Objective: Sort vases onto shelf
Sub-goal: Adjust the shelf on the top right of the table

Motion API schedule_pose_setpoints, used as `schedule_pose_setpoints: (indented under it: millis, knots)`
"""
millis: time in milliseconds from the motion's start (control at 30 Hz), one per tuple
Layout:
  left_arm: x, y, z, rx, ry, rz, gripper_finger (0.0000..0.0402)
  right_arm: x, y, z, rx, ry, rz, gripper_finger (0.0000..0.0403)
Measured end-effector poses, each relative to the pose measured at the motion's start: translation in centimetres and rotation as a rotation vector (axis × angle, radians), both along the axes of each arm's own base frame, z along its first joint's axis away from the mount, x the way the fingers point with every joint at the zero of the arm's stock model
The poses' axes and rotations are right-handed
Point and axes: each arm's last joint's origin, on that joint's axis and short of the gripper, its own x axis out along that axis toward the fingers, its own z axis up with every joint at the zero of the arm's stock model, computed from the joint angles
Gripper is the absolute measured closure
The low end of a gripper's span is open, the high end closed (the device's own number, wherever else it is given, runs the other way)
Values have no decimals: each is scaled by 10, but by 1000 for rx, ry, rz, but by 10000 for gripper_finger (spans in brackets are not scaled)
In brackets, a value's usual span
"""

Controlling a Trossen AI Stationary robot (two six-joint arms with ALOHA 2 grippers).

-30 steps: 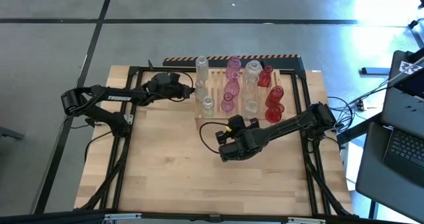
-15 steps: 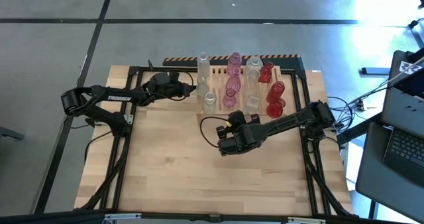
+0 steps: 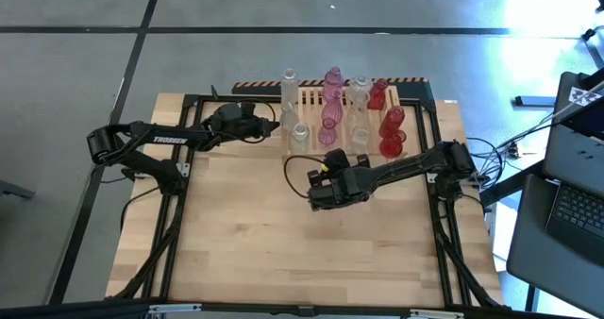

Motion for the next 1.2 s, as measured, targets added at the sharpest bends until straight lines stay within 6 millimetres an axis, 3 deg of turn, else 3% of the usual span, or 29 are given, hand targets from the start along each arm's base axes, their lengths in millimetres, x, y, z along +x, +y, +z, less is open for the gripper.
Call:
schedule_pose_setpoints:
  millis: [567,1200]
  knots:
    - [9,-16,1,31,2,69,402,0,0,0,-5,-2,2,403]
    - [22,-27,-5,5,-57,16,402,8,3,1,-10,-9,73,403]
